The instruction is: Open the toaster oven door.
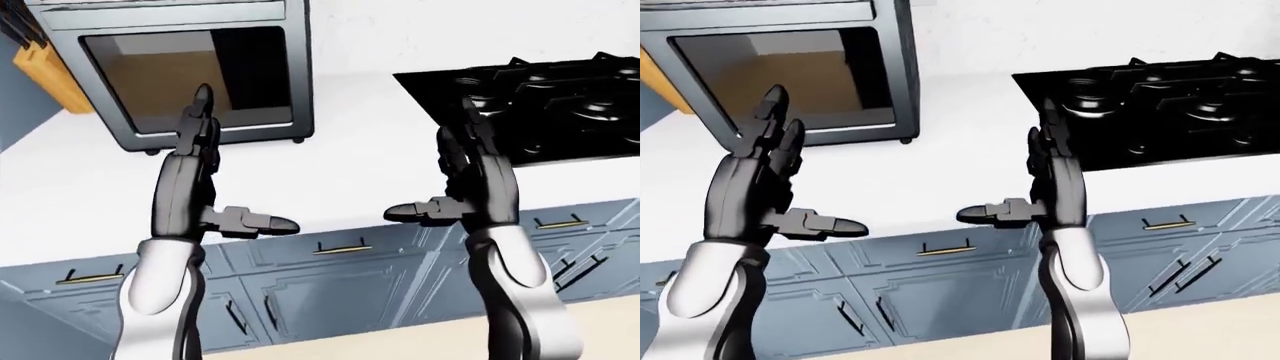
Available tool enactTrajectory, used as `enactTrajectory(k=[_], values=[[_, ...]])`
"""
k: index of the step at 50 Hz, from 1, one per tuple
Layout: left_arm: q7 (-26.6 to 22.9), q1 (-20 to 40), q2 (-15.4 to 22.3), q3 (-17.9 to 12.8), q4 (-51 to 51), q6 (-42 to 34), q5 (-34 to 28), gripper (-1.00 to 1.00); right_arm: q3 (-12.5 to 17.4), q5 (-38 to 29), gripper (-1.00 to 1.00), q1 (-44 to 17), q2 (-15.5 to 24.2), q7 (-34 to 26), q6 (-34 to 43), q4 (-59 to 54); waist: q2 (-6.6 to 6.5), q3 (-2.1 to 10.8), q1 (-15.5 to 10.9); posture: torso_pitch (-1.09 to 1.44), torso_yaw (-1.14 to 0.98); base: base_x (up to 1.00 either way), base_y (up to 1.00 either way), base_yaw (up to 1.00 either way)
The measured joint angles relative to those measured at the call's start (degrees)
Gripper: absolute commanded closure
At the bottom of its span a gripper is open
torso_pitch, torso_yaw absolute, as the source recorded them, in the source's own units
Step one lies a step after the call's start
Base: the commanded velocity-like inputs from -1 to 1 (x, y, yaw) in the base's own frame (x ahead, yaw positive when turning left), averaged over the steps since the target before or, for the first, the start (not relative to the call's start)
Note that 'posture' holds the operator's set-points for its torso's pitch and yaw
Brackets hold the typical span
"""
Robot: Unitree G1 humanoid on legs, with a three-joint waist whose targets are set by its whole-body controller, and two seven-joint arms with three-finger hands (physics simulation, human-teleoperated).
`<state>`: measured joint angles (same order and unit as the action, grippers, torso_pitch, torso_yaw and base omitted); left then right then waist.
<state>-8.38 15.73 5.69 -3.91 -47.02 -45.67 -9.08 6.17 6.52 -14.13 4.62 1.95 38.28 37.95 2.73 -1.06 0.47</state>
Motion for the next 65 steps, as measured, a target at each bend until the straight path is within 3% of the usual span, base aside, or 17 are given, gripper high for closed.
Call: enactTrajectory(k=[2, 6, 8, 11, 15, 21, 23, 26, 31, 33, 35, 36, 39, 46, 60, 63, 65], values=[[0.1, 0.3, 0.0, -0.3, -0.6, 0.2, -0.1, -1.00, -0.1, 0.1, -1.00, -0.4, 0.0, -0.1, -0.4, 0.5, 0.05, 0.19, 0.1, 0.00, 0.00, 0.07, 0.37, 0.00], [0.2, -0.1, -0.1, -0.4, 0.2, 0.7, -0.2, -1.00, -0.3, 0.4, -1.00, -0.1, -0.1, -0.3, -1.4, 0.4, -1.75, -0.52, 0.3, 0.00, 0.00, 0.06, 0.35, 0.00], [0.1, -0.3, -0.2, -0.2, 0.8, 0.6, -0.1, -1.00, -0.1, 0.3, -1.00, 0.2, -0.1, -0.2, -1.0, -0.1, -3.36, -0.86, 0.6, 0.00, 0.00, 0.04, 0.21, 0.00], [0.1, -0.3, 0.0, -0.5, 0.8, 0.5, -0.1, -1.00, -0.2, 0.3, -1.00, -0.2, -0.2, 0.0, -0.6, -0.3, -7.11, -0.47, 0.7, 0.00, 0.00, 0.00, 0.04, 0.00], [0.7, -1.3, 0.1, -1.6, 1.5, 0.5, -0.7, -1.00, -1.9, 0.9, -1.00, 0.3, -0.7, -0.6, -0.6, -1.0, -4.36, -1.39, -0.4, 0.00, 0.00, 0.00, 0.04, 0.00], [0.6, -0.8, 0.0, -1.1, 0.9, 0.6, -0.8, -1.00, -1.2, 0.6, -1.00, -0.1, -0.4, -0.8, -1.3, -0.2, 0.27, -0.73, -0.6, 0.00, 0.00, 0.00, 0.27, 0.00], [0.3, -0.8, -0.3, -0.1, 0.7, 0.9, -0.5, -1.00, -0.3, 0.3, -1.00, 0.2, -0.1, -0.5, -1.7, -0.2, -1.49, -0.89, 0.2, 0.00, 0.00, 0.00, 0.27, 0.00], [-0.1, -0.8, -0.3, 0.4, 1.3, 1.0, -0.1, -1.00, 0.0, -0.1, -1.00, 0.5, -0.1, -0.2, -1.5, -1.4, -0.90, -0.16, 0.4, 0.00, 0.00, 0.00, 0.27, 0.00], [0.1, -0.6, -0.3, -0.2, 0.8, 1.0, -0.5, -1.00, -0.7, -0.1, -1.00, 0.0, -0.2, -0.5, -1.8, -0.8, -2.28, -0.54, 0.3, 0.00, 0.00, 0.00, 0.48, 0.00], [0.1, -0.6, -0.3, 0.0, 0.8, 1.2, -0.5, -1.00, -0.4, -0.1, -1.00, 0.1, -0.2, -0.5, -2.5, -1.4, -3.84, -0.61, 0.6, 0.00, 0.00, 0.00, 0.50, 0.00], [0.0, -0.5, -0.3, 0.0, 0.9, 1.3, -0.4, -1.00, -0.2, -0.2, -1.00, 0.0, -0.2, -0.3, -2.7, -1.8, -6.59, -0.31, 0.7, 0.00, 0.00, 0.00, 0.50, 0.00], [0.0, -0.5, 0.0, -0.3, 1.1, 1.3, -0.4, -1.00, -0.4, -0.2, -1.00, 0.0, -0.6, -0.2, -2.8, -1.9, -7.02, -0.02, 0.3, 0.00, 0.00, 0.00, 0.52, 0.00], [0.3, -1.1, 0.0, -0.9, 1.5, 0.7, -1.0, -1.00, -1.5, -0.1, -1.00, 1.0, -0.7, -0.3, -1.8, -2.5, -6.59, -0.92, -0.8, 0.00, 0.00, 0.00, 0.01, 0.00], [0.4, -0.6, -0.2, -0.2, 1.4, 1.3, -1.6, -1.00, -0.2, 0.5, -1.00, -0.1, -0.3, 0.1, -1.5, 0.1, -4.09, -0.42, -0.5, 0.00, 0.00, 0.00, 0.00, 0.00], [-0.9, -2.3, 0.0, -0.4, -1.4, 3.5, -1.5, -1.00, 0.1, 1.2, -1.00, -0.1, 0.1, 0.5, -1.0, -0.3, -2.70, -1.08, -1.7, 0.00, 0.00, 0.00, 0.00, 0.00], [-1.3, -2.1, -0.1, 0.1, -1.1, 3.7, -2.1, -1.00, 0.1, 1.3, -1.00, -0.4, 0.2, 0.5, -1.1, 0.0, -1.57, -1.31, -2.1, 0.00, 0.00, 0.00, 0.00, 0.00], [-1.5, -1.7, -0.2, 0.3, -1.3, 3.4, -2.5, -1.00, 0.1, 1.4, -1.00, -0.5, 0.3, 0.4, -1.3, 0.1, 0.24, -0.97, -2.4, -0.01, 0.00, 0.00, 0.00, 0.00]])
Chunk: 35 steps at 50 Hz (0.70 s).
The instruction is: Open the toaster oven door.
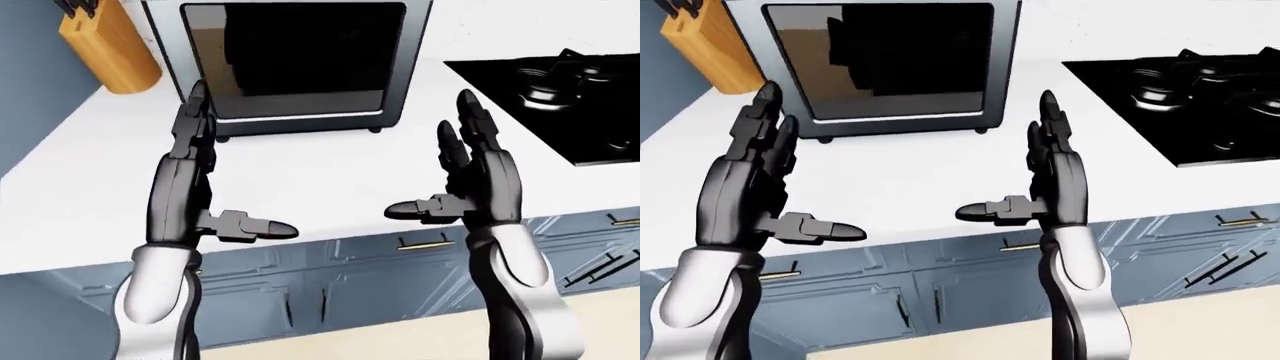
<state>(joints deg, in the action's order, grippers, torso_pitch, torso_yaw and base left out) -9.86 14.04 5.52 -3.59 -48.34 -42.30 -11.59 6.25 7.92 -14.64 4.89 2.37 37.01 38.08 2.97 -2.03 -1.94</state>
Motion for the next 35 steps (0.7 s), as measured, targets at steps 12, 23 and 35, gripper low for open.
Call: enactTrajectory(k=[12, 23, 35], values=[[-0.9, -0.1, -0.7, 0.5, 0.4, 0.3, -0.3, -1.00, 0.3, -0.4, -1.00, -0.3, 0.2, 0.4, 1.4, 0.5, -3.30, 3.24, 1.7, -0.09, 0.00, 0.00, 0.00, 0.00], [-0.8, -0.4, -0.6, 0.7, -0.1, -0.1, -0.8, -1.00, 0.2, -0.3, -1.00, 0.3, 0.0, -0.3, -0.6, -1.2, -2.44, 7.19, 1.7, -0.17, 0.00, 0.00, 0.00, 0.00], [-1.2, -0.4, -0.7, 1.0, -0.4, -0.5, -1.6, -1.00, 0.7, 0.1, -1.00, 0.3, 0.3, -0.1, -1.1, -0.8, -2.20, 12.74, 1.3, -0.26, 0.00, 0.00, 0.00, 0.00]])
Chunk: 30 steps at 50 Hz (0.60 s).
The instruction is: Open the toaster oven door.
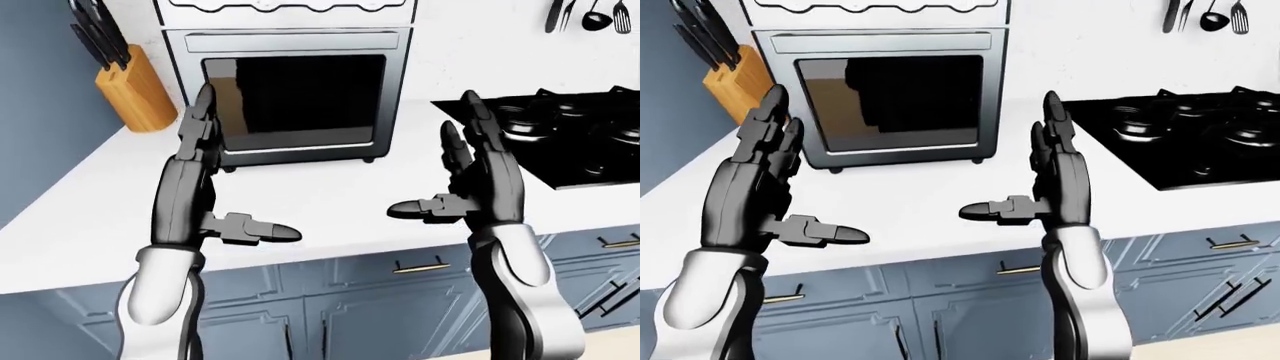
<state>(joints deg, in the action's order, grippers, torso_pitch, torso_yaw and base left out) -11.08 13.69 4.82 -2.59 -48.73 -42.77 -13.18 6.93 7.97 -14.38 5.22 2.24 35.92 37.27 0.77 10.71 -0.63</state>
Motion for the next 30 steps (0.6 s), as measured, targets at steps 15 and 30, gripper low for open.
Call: enactTrajectory(k=[15, 30], values=[[-0.2, -0.3, -0.4, 0.4, 1.3, 1.5, -0.4, -1.00, -0.4, -0.1, -1.00, -0.1, -0.1, 0.2, 0.3, 0.3, -0.02, 5.04, -0.4, -0.37, 0.00, 0.00, 0.00, 0.00], [-0.3, -0.8, -0.5, 0.4, 1.3, 2.3, -0.3, -1.00, -0.5, -0.4, -1.00, 0.6, -0.3, 0.0, -1.1, -0.4, -0.06, 8.34, -0.6, -0.48, 0.00, 0.00, 0.00, 0.00]])
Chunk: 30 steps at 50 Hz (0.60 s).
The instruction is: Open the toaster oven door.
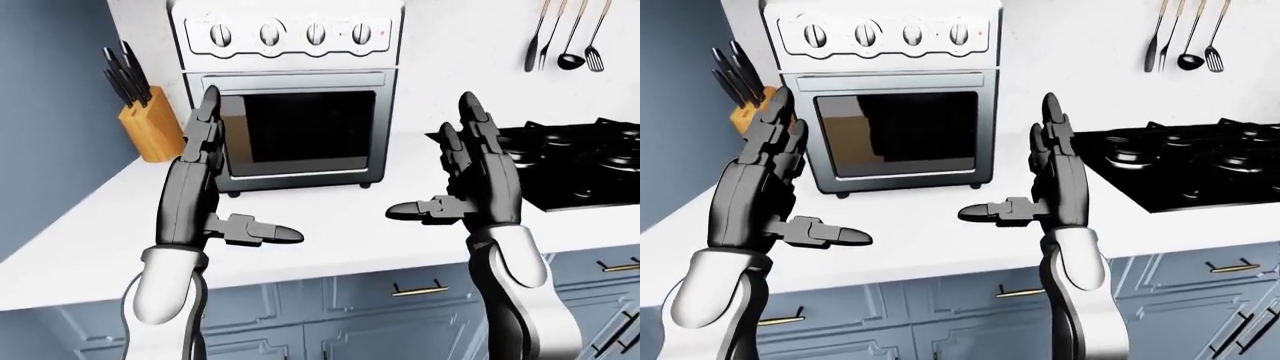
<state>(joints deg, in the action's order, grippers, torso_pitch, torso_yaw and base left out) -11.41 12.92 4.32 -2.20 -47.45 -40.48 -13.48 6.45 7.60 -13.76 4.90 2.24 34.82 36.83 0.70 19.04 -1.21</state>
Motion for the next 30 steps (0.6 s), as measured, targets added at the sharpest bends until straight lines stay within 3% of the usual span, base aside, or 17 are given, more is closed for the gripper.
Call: enactTrajectory(k=[11, 30], values=[[-0.1, 0.3, 0.1, -0.3, -0.3, -0.1, 0.2, -1.00, 0.0, 0.0, -1.00, -0.1, 0.0, 0.1, 0.4, 0.8, 0.03, 1.92, -0.1, -0.53, 0.00, 0.00, 0.00, 0.00], [-0.6, 0.3, -0.2, 0.7, 1.0, 0.3, -0.9, -1.00, -0.5, 0.0, -1.00, 0.0, -0.3, 0.2, 0.7, 0.8, 0.11, 2.75, -0.1, -0.57, 0.00, 0.00, 0.00, 0.00]])
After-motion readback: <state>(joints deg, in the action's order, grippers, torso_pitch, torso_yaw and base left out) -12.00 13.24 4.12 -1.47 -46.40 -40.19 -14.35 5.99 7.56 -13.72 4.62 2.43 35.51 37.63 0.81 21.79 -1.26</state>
